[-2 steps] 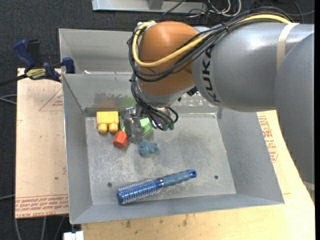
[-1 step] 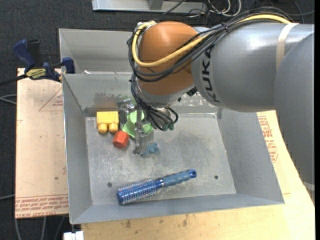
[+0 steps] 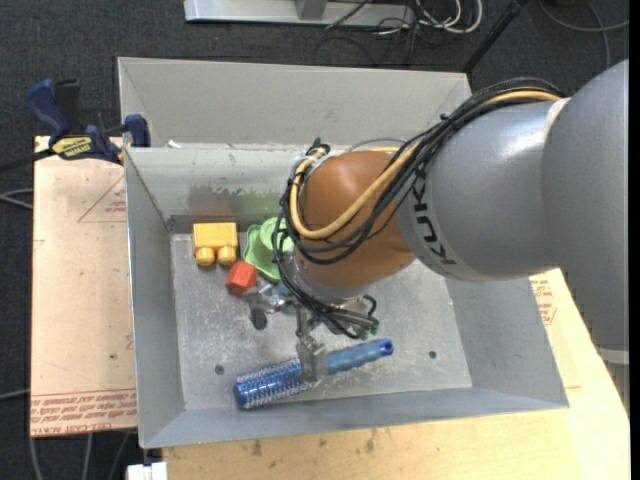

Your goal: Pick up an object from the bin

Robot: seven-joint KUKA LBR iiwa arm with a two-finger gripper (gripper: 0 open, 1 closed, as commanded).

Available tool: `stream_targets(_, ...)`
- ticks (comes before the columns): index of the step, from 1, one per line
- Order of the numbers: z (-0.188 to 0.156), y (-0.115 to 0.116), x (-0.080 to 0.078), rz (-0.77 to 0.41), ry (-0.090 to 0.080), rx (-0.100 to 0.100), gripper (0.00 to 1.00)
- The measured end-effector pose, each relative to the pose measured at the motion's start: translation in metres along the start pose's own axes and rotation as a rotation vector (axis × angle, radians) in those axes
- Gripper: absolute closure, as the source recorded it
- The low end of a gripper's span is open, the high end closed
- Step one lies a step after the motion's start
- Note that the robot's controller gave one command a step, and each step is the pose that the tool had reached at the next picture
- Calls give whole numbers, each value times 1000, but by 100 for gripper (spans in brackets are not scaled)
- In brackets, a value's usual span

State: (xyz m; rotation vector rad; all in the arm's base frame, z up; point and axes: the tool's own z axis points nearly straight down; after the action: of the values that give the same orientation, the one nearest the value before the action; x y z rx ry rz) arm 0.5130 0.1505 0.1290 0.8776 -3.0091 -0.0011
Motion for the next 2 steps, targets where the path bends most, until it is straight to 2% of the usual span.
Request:
stream_targets(1,53,2,32,-96,-19,6,0)
stream_targets(2,54,3,34,-95,-8,1,100)
